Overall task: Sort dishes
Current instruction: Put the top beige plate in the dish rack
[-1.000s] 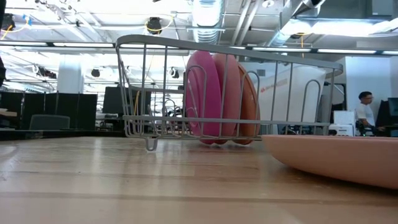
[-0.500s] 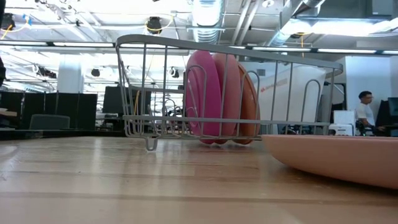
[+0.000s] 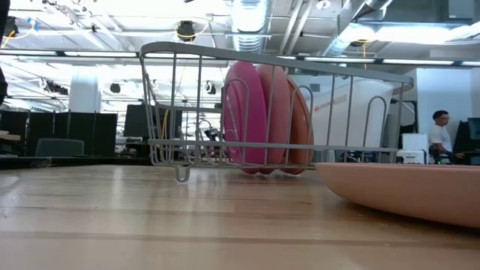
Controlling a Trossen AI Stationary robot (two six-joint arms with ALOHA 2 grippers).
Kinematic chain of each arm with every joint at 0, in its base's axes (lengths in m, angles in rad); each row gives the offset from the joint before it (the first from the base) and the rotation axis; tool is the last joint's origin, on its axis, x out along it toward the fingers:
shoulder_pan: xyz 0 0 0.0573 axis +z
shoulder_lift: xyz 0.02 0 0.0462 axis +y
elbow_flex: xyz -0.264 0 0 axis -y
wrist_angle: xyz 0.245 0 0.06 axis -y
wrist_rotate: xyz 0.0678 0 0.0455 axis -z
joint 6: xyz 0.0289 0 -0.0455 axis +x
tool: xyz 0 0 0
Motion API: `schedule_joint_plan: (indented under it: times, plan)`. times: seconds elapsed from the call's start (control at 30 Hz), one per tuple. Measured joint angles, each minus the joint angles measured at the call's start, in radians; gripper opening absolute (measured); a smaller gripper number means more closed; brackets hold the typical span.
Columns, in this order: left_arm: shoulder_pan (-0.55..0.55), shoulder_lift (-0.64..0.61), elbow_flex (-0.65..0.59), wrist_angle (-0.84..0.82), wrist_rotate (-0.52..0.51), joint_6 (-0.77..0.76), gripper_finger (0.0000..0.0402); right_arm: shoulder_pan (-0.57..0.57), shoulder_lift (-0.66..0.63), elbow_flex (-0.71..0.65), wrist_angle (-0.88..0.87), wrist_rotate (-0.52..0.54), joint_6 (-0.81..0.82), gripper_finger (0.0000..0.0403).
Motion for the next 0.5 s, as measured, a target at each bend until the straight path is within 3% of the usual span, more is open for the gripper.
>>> schedule_joint_plan:
  times: [0.3, 0.5]
  plan:
    - [-0.019, -0.001, 0.000, -0.023, -0.035, 0.110, 0.0000, -0.062, -0.050, 0.000, -0.070, 0.013, 0.016, 0.0248]
    - [-0.094, -0.001, 0.000, -0.053, -0.177, 0.131, 0.0000, -0.043, -0.043, -0.001, -0.212, 0.001, 0.103, 0.0248]
